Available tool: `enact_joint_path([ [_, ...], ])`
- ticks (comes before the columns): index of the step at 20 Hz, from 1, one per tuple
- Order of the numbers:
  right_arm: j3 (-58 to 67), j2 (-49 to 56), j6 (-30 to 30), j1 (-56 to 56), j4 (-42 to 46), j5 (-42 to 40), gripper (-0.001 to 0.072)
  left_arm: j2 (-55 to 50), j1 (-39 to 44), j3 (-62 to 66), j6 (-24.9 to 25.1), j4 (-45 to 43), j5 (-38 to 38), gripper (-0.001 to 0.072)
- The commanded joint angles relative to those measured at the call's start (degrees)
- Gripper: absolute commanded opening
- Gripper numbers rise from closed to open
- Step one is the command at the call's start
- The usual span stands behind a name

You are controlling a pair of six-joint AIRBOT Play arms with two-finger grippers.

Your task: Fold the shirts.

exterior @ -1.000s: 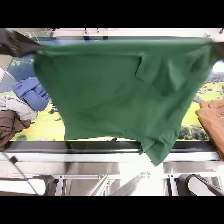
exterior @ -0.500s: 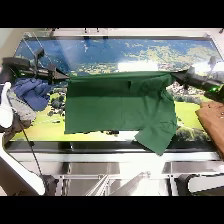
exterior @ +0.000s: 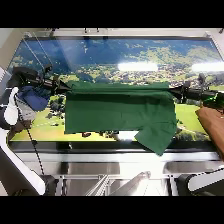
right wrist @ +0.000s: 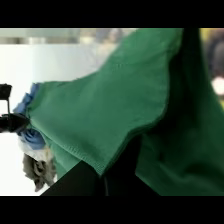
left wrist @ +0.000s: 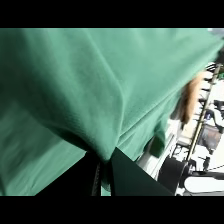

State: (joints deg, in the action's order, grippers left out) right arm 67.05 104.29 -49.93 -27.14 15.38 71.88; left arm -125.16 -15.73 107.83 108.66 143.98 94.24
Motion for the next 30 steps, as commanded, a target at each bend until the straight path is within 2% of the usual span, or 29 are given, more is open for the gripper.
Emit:
enact_joint_path([
  [1, 0.07, 0.76, 0.26, 0.04, 4.33, -3.17, 0.0019, -0.26, 0.61, -0.02, -2.49, -5.2, -0.09, 0.0024],
  [5, 0.07, 2.19, 1.51, 2.45, 4.35, -5.25, 0.002, -0.26, 1.9, -0.02, -2.58, -6.47, -2.99, 0.0024],
  [11, 0.09, 2.34, 1.49, 3.58, 4.11, -6.56, 0.002, -0.24, 2.19, 0.0, -5.07, -9.79, -0.7, 0.003],
  [12, 0.09, 2.14, 1.46, 3.56, 4.11, -6.54, 0.002, -0.22, 2.19, 0.02, -5.2, -9.79, 0.07, 0.0206],
  [13, 0.09, 1.95, 1.46, 3.56, 3.89, -6.38, 0.0023, -0.22, 2.19, 0.02, -5.99, -9.75, 0.74, 0.0337],
  [15, 0.15, 1.05, 1.49, 3.52, 3.93, -5.38, 0.0234, 0.04, 2.08, 0.04, -6.4, -8.92, 2.01, 0.0341],
  [17, 0.15, -0.92, 1.68, 2.71, 3.96, -3.23, 0.0261, 1.44, 1.9, 0.04, -6.73, -8.92, 3.1, 0.0341],
  [19, 0.15, -4.42, 1.95, 0.98, 4.0, 0.0, 0.0399, 3.98, 1.33, 0.04, -6.75, -8.98, 4.76, 0.0341],
  [21, 0.13, -9.09, 1.18, -2.01, 5.75, 2.62, 0.0395, 7.26, 0.68, 0.02, -8.76, -9.46, 7.45, 0.0347],
  [22, 0.13, -11.5, -0.2, -3.63, 8.35, 3.23, 0.0394, 9.38, 0.57, -0.63, -9.94, -9.79, 9.11, 0.0378],
  [23, -0.04, -14.08, -1.79, -5.29, 12.09, 3.69, 0.0386, 11.96, 0.28, -2.64, -10.36, -10.47, 9.66, 0.0378],
  [25, -1.55, -19.3, -5.57, -8.41, 20.41, 3.56, 0.0385, 18.36, 0.35, -9.53, -10.34, -14.12, 7.5, 0.0379],
  [27, -4.59, -23.76, -8.63, -10.56, 24.83, 3.54, 0.0386, 24.81, 0.35, -19.39, -10.38, -18.86, 4.11, 0.0477],
  [30, -11.85, -29.9, -9.27, -10.93, 26.45, 2.03, 0.0386, 31.91, 0.35, -36.81, -9.86, -20.11, -2.34, 0.0476],
])
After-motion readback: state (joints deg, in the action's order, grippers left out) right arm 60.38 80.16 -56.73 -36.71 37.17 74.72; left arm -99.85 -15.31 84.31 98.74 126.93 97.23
